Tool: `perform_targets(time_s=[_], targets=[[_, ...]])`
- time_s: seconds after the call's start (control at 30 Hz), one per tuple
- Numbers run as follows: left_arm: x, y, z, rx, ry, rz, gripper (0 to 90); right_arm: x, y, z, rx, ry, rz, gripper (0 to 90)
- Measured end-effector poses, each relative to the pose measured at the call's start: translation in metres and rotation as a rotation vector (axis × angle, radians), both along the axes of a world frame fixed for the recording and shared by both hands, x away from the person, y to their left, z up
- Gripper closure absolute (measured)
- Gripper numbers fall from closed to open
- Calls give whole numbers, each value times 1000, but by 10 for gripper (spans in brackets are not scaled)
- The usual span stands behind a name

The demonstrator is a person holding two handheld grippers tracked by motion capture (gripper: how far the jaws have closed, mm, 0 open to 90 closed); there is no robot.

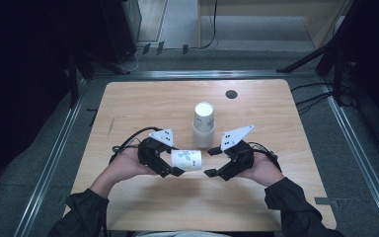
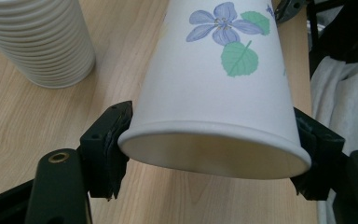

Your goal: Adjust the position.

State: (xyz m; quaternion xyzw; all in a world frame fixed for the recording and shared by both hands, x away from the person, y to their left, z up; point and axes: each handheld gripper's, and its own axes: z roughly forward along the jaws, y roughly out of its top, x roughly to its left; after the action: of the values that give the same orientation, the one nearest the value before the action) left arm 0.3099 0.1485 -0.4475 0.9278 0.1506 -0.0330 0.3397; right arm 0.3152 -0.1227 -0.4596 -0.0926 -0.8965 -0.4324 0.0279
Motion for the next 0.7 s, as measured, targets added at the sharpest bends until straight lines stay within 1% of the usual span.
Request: perform_targets(time_s=[0.07,0.13,0.2,0.3,0.53,0.57,0.63,0.7], targets=[[1,-3,-1,26,-8,-13,259,-1,-1,-1,-7,-1,-3,270],[2,-6,-2,42,-6,-22,259,-3,-1,-2,-11,3,-7,270],[2,-9,-3,66,-7,-32,260,-3,-2,-2,-15,-6,-9,269],[3,-13,-5,79,-2,-38,259,-4,-2,-4,-22,-3,-7,266],[7,-22,-9,131,16,-49,259,-7,1,-7,-43,-10,-6,258],[7,-23,-9,140,19,-57,259,-7,1,-8,-47,-4,-7,258],[7,-26,-11,155,16,-71,260,-8,2,-9,-53,-7,-7,257],[7,-29,-13,157,25,-76,260,-8,3,-11,-58,-10,-6,257]])
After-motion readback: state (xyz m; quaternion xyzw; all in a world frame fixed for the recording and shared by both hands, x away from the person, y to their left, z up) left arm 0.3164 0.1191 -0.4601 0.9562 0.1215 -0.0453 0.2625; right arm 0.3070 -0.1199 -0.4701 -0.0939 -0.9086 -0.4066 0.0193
